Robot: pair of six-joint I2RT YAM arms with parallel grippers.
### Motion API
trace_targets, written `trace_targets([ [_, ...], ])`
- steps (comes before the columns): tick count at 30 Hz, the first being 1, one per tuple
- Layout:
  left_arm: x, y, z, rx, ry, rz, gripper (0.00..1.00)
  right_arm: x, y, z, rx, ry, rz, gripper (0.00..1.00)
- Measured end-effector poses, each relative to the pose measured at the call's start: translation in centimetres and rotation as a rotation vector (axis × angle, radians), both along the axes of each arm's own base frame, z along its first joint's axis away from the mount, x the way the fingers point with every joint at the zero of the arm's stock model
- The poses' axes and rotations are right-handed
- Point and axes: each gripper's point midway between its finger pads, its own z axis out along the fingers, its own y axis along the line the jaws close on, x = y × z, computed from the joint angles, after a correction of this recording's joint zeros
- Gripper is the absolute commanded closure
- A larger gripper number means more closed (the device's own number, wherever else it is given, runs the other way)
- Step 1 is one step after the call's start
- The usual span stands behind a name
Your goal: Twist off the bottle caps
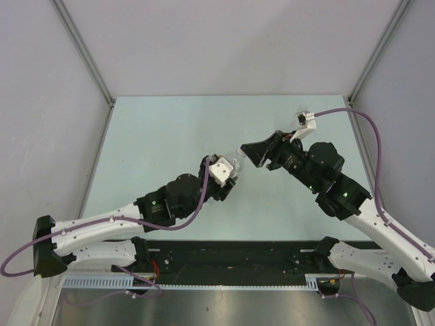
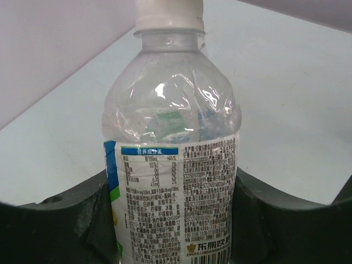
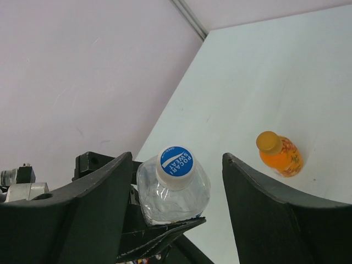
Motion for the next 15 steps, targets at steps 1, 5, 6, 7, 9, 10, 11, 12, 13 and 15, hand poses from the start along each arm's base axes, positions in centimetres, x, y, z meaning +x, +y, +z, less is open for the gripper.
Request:
trace_targets([
  [1,0.0,0.0,-0.1,0.007,-0.003,0.007,1.00,0.0,0.2,-0.2,-0.003,0.004,0.003,0.31],
  [5,0.4,0.4,0.0,0.018,-0.021,0.039,1.00,0.3,0.6,-0.7,-0.014,0.018,0.006,0.37],
  [6,0.5,0.4,0.1,0.016,-0.024,0.044,1.00,0.3,0.7,-0.9,-0.015,0.023,0.007,0.38],
  [7,0.5,0.5,0.1,0.015,-0.026,0.049,1.00,0.4,0.9,-1.0,-0.018,0.027,0.009,0.39],
  [9,0.6,0.6,0.2,0.015,-0.031,0.058,1.00,0.5,1.1,-1.4,-0.024,0.036,0.013,0.40],
  [10,0.6,0.6,0.2,0.017,-0.034,0.061,1.00,0.5,1.3,-1.6,-0.028,0.041,0.016,0.41],
  [11,0.6,0.6,0.2,0.018,-0.034,0.061,1.00,0.5,1.4,-1.7,-0.030,0.044,0.019,0.41],
  [12,0.6,0.6,0.2,0.019,-0.034,0.062,1.00,0.6,1.6,-1.8,-0.031,0.049,0.023,0.42],
  [13,0.6,0.7,0.2,0.019,-0.034,0.063,1.00,0.6,1.6,-1.9,-0.032,0.050,0.025,0.42],
  [15,0.6,0.7,0.2,0.018,-0.035,0.063,1.00,0.6,1.8,-1.9,-0.029,0.051,0.028,0.43],
])
